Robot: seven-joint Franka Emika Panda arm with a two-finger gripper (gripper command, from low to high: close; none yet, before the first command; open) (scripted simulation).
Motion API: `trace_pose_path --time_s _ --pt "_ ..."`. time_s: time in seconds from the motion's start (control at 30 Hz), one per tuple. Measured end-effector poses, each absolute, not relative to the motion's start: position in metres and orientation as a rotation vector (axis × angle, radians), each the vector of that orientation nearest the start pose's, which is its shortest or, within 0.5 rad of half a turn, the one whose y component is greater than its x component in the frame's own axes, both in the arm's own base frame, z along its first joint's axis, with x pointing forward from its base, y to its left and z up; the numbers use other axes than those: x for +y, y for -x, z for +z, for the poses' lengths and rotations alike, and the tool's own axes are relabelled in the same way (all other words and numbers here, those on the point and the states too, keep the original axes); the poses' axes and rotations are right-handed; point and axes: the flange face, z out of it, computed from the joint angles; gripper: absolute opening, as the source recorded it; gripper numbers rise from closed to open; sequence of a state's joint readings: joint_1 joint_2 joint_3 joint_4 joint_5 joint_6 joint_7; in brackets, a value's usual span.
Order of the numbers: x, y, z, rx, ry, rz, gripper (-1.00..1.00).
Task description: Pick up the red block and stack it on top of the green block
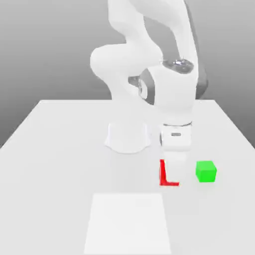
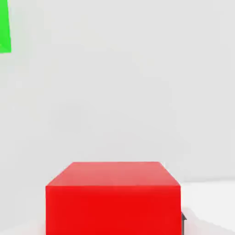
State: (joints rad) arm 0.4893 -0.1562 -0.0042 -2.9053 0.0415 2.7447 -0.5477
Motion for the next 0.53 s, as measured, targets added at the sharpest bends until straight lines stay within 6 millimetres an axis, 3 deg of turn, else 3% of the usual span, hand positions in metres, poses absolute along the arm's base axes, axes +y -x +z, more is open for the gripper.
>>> trace_pose_path --time_s 0.17,0.23,0.43,0.47,0.53 --pt "0.224 -0.246 0.24 -2.054 2.365 0.006 -1.0" --pt "0.246 -0.221 0.236 -2.255 2.182 0.005 -1.0" --pt "0.256 -0.209 0.189 -2.346 2.089 0.003 -1.0" --pt "0.255 -0.208 0.183 -2.346 2.09 0.003 1.0" --pt "0.254 -0.211 0.183 -2.337 2.1 0.003 1.0"
